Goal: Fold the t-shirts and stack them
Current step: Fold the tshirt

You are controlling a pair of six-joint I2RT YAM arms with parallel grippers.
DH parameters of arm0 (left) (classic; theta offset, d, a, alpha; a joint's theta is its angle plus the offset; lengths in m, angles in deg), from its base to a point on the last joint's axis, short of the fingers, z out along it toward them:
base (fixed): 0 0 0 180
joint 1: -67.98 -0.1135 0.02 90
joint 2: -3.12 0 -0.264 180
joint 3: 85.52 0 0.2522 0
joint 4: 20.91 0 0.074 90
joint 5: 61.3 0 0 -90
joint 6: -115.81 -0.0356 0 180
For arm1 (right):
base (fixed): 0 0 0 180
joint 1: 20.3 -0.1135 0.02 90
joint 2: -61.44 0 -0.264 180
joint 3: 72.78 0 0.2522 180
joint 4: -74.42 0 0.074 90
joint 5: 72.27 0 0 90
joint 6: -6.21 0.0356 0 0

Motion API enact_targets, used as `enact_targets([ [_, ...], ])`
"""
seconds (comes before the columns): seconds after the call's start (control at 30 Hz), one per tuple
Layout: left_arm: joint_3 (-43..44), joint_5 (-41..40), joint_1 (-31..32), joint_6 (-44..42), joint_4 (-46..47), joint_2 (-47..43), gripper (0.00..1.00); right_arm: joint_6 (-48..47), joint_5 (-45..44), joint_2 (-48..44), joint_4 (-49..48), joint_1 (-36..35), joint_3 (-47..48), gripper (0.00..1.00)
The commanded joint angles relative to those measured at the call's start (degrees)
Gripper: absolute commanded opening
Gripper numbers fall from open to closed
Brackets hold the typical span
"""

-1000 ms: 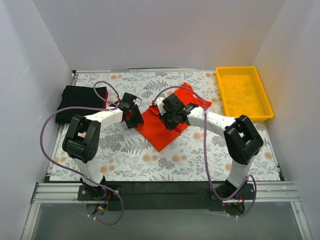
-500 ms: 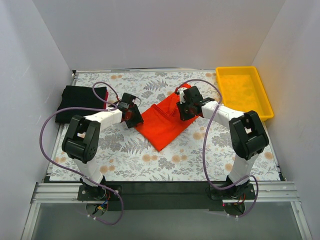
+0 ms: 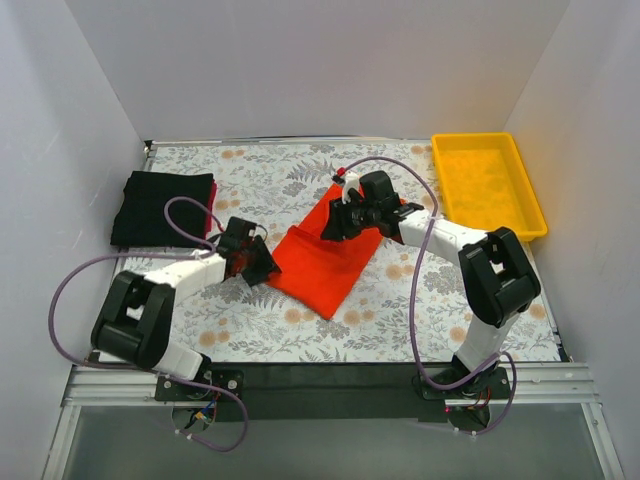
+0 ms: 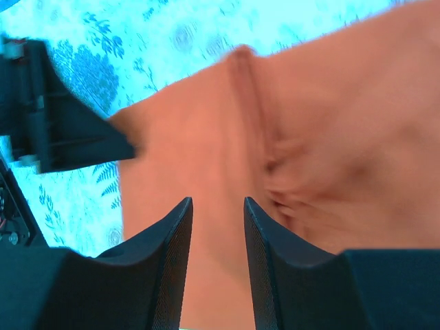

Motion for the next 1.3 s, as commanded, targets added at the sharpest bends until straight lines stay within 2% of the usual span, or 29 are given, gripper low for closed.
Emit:
enact_targets([
  [0.0, -8.4, 2.1, 0.3, 1.5, -11.5, -6.0, 0.42, 1.7, 1.3, -3.2, -2.9, 2.7, -3.6, 0.37],
  [0.13, -8.3, 2.0, 0.6, -0.2, -13.4, -17.0, 0.61, 1.3, 1.0, -5.1, -2.9, 7.4, -5.7, 0.37],
  [0.2, -4.8, 1.5, 0.6, -2.5, -14.3, -18.3, 0.68, 1.0, -0.5, -5.4, -3.0, 10.3, -5.5, 0.37],
  [0.27, -1.5, 1.0, 0.6, -4.9, -14.4, -17.7, 0.73, 0.6, -2.0, -4.9, -3.0, 12.1, -4.2, 0.36],
  [0.4, 8.8, 1.7, 0.7, -8.4, -12.3, -11.6, 0.74, 1.2, 0.2, -0.7, -3.1, 17.2, -0.3, 0.34],
  [0.47, 15.0, 3.8, 1.2, -9.3, -11.0, -7.6, 0.71, 1.3, 1.2, 2.3, -3.2, 18.2, 1.3, 0.32],
  [0.6, 24.6, 6.4, 4.9, -11.1, -8.2, 4.6, 0.59, 1.8, 3.6, 7.4, -3.4, 19.9, 5.1, 0.25],
  [0.7, 31.9, 5.5, 9.0, -13.1, -7.8, 12.7, 0.41, 1.9, 4.2, 11.7, -3.5, 20.4, 7.6, 0.18],
  [0.9, 42.0, 3.7, 12.1, -15.5, -6.7, 25.2, 0.28, 2.9, 5.1, 15.8, -5.5, 21.5, 10.0, 0.11],
  [1.03, 43.3, 2.0, 12.2, -15.5, -7.2, 30.5, 0.25, 3.9, 4.8, 18.9, -6.4, 22.9, 11.3, 0.11],
  [1.27, 37.3, -0.6, 12.1, -12.1, -7.9, 33.4, 0.22, 5.9, 4.7, 24.1, -6.1, 27.1, 13.1, 0.11],
])
